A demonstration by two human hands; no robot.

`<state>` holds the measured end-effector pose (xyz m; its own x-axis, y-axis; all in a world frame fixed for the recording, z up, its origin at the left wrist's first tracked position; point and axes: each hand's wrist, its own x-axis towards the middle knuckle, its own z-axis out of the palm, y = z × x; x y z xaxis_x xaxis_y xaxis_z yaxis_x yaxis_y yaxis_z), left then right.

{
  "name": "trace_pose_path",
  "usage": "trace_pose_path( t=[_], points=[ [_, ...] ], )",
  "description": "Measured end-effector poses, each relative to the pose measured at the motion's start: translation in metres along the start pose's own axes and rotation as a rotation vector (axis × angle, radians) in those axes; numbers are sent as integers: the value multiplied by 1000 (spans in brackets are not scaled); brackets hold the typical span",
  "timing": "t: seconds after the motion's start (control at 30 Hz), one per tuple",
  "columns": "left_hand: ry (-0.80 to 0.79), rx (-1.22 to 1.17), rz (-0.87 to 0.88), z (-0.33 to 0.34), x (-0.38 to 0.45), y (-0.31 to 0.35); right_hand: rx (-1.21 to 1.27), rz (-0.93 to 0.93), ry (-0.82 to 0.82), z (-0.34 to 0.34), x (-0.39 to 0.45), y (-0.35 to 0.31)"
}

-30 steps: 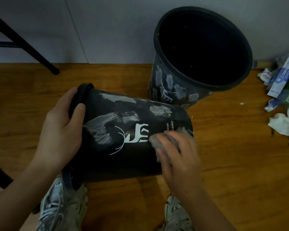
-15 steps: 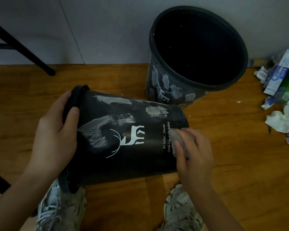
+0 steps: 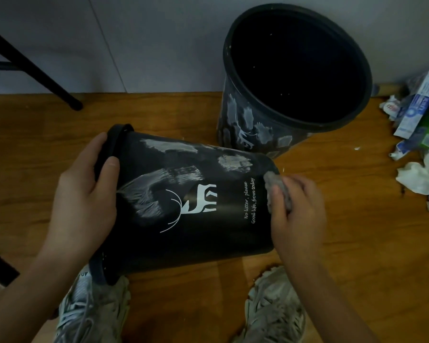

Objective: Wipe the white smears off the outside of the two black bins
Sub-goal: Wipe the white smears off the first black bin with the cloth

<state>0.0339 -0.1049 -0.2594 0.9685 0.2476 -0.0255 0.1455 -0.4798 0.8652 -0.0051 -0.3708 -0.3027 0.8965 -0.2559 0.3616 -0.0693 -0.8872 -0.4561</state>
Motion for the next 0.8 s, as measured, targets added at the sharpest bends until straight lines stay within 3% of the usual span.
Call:
trace_pose_path(
  t=[0.1, 0.37, 0.6, 0.8],
  points=[
    [4, 1, 7, 0, -3, 2, -43, 16, -22, 5, 14, -9],
    [-10, -42, -26, -1, -6, 7, 68, -359, 5, 5, -37, -12],
    [-19, -73, -28, 2, -9, 9, 69, -130, 65, 13, -13, -27],
    [-18, -85, -62, -1, -14, 3, 146, -447, -100, 21, -45, -68]
  ],
)
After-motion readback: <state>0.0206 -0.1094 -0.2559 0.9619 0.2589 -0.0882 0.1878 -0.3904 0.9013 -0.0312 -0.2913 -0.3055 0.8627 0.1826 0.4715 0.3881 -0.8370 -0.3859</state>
